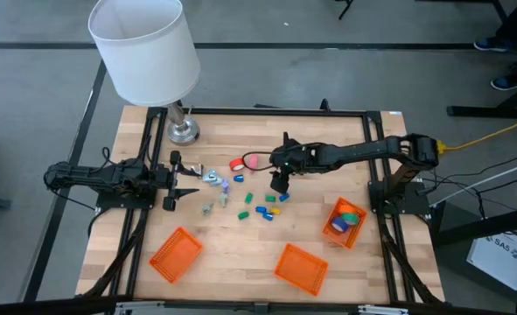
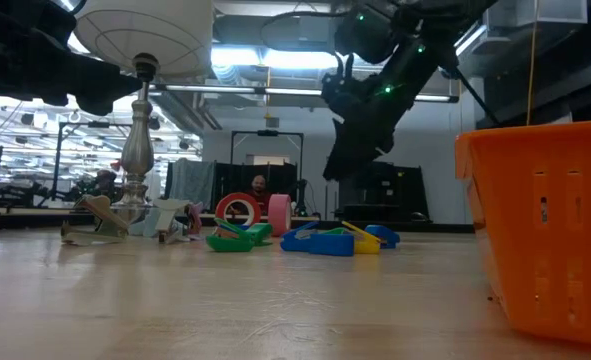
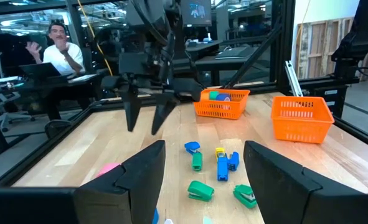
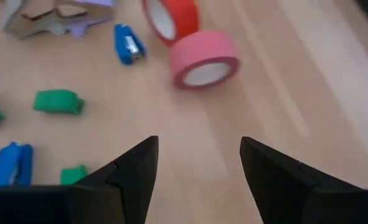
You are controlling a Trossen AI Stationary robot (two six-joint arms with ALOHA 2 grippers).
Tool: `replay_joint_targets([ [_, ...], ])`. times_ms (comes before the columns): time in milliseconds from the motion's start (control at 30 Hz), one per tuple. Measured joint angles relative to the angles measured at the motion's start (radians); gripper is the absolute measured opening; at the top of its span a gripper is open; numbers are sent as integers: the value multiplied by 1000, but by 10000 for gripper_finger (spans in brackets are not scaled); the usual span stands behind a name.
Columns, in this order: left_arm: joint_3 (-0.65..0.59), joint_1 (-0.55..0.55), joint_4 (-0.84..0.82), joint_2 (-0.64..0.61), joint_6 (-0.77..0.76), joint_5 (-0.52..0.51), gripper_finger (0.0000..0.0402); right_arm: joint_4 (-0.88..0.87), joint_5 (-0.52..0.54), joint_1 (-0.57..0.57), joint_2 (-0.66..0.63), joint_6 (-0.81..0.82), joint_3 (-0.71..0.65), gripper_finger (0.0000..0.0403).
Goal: Pick and place Stapler, Stapler remover, tape
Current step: Put the red tape into the right orange bin
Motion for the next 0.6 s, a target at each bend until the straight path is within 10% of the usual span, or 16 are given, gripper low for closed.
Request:
replay_joint_targets([
  [600, 0, 0, 0, 0, 0, 0, 215, 248, -196, -109, 28, -491, 1, 232],
])
